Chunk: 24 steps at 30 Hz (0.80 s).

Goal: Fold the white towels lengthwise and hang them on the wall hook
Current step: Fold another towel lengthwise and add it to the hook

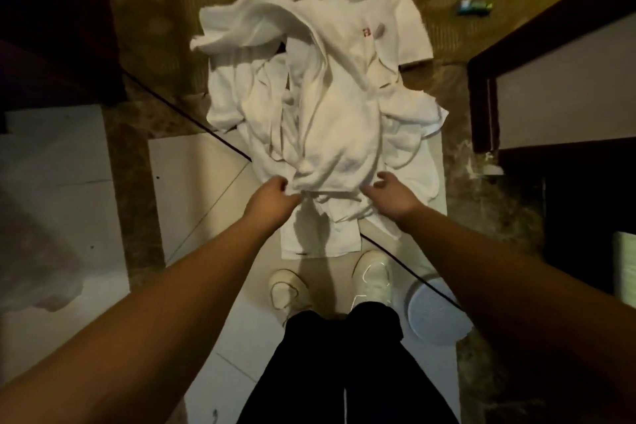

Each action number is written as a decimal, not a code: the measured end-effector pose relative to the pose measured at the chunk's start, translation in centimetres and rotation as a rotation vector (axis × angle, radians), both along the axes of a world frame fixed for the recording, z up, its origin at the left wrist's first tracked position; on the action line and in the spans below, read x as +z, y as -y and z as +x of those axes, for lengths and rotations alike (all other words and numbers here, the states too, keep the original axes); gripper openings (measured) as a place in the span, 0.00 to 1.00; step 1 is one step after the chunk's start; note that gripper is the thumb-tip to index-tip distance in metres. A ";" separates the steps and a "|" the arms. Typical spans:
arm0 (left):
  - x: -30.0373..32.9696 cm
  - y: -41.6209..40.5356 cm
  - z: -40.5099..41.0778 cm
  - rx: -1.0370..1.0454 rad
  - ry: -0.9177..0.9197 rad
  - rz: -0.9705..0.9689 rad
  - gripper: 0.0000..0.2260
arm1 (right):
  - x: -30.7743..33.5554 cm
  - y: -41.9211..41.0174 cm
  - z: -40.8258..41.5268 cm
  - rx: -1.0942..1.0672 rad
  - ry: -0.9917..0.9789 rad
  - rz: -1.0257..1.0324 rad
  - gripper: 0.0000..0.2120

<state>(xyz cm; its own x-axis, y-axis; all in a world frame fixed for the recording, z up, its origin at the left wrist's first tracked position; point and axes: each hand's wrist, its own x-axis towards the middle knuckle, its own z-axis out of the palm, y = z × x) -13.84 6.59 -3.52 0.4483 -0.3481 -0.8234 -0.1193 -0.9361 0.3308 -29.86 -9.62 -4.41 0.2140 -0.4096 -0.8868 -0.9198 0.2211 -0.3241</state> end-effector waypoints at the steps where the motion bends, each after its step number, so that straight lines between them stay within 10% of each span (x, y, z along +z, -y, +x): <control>1: -1.3 0.7 -0.2 0.065 0.005 -0.033 0.25 | -1.6 0.1 0.3 -0.103 0.038 0.008 0.32; 6: -4.9 3.5 -0.5 0.373 -0.097 -0.145 0.33 | -6.2 0.3 2.2 -0.419 0.178 0.085 0.20; 10: -5.4 4.1 -0.7 0.283 -0.046 -0.117 0.11 | -6.4 0.5 2.0 -0.390 0.177 0.064 0.06; 15: -1.7 3.1 -0.8 0.454 -0.137 -0.149 0.07 | -2.3 0.2 0.1 -0.174 0.138 0.065 0.04; 24: 11.5 2.4 -2.8 0.859 -0.534 -0.376 0.09 | 10.2 -4.6 0.1 0.514 0.372 -0.282 0.50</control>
